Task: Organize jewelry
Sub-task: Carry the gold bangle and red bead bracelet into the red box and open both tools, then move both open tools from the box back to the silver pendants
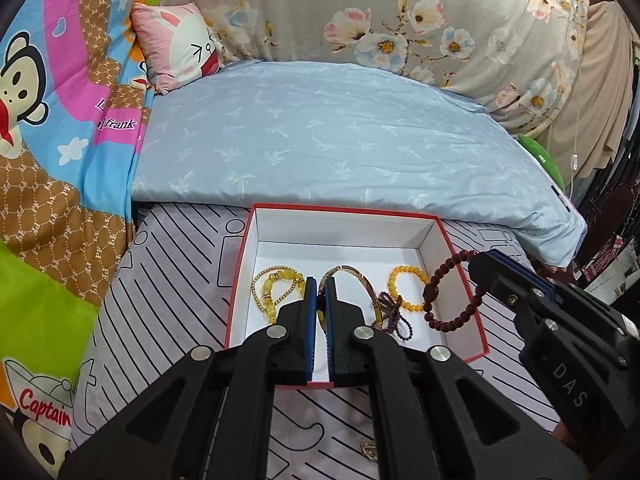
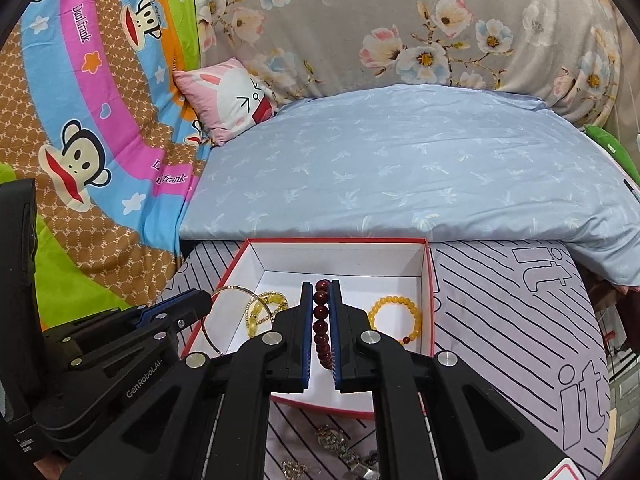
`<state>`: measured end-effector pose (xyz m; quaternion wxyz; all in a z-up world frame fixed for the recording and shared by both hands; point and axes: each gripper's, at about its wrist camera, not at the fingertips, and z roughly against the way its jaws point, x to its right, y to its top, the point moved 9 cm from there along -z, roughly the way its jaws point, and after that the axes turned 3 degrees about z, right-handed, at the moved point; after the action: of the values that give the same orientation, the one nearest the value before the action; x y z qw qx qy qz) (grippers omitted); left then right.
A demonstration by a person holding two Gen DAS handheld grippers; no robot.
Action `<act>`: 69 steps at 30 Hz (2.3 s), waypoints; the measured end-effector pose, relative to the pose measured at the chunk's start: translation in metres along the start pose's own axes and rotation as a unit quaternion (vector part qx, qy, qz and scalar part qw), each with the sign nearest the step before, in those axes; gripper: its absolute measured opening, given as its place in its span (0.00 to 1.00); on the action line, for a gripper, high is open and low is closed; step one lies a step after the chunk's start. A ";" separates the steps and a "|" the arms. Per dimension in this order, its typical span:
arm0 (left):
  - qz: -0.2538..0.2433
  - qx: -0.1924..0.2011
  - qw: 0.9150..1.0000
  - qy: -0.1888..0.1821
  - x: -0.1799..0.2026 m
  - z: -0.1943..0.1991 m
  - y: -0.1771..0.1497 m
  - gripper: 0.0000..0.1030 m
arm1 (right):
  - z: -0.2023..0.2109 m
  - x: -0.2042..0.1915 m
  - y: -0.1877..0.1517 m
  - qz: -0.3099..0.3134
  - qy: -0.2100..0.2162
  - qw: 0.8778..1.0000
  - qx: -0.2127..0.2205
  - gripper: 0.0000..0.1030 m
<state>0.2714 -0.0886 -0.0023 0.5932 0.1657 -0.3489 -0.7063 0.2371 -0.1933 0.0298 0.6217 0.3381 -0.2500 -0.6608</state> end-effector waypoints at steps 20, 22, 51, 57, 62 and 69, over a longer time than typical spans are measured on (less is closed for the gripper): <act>-0.003 -0.028 0.999 0.023 -0.011 -0.057 0.010 0.03 | -0.060 0.007 -0.007 -0.006 0.000 0.999 -0.037 0.07; -0.002 -0.032 0.999 0.026 -0.012 -0.060 0.009 0.03 | -0.064 0.007 -0.009 -0.005 -0.001 0.999 -0.041 0.07; -0.015 -0.021 0.999 0.028 0.003 -0.002 -0.026 0.35 | 0.050 0.048 -0.050 -0.033 -0.046 0.998 -0.006 0.30; -0.018 -0.031 0.999 0.020 0.010 0.015 -0.058 0.35 | 0.072 0.059 -0.091 -0.040 -0.062 0.997 -0.023 0.30; -0.018 -0.046 0.999 0.016 0.011 0.024 -0.089 0.35 | 0.083 0.063 -0.133 -0.043 -0.067 0.996 -0.050 0.30; -0.018 -0.081 0.996 0.023 0.003 0.023 -0.140 0.35 | 0.080 0.046 -0.191 -0.032 -0.056 0.993 -0.097 0.30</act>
<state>0.1546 -0.0769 -0.0817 0.5993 0.1396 -0.2743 -0.7390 0.0519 -0.2268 -0.0687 0.6151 0.2464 -0.2082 -0.7194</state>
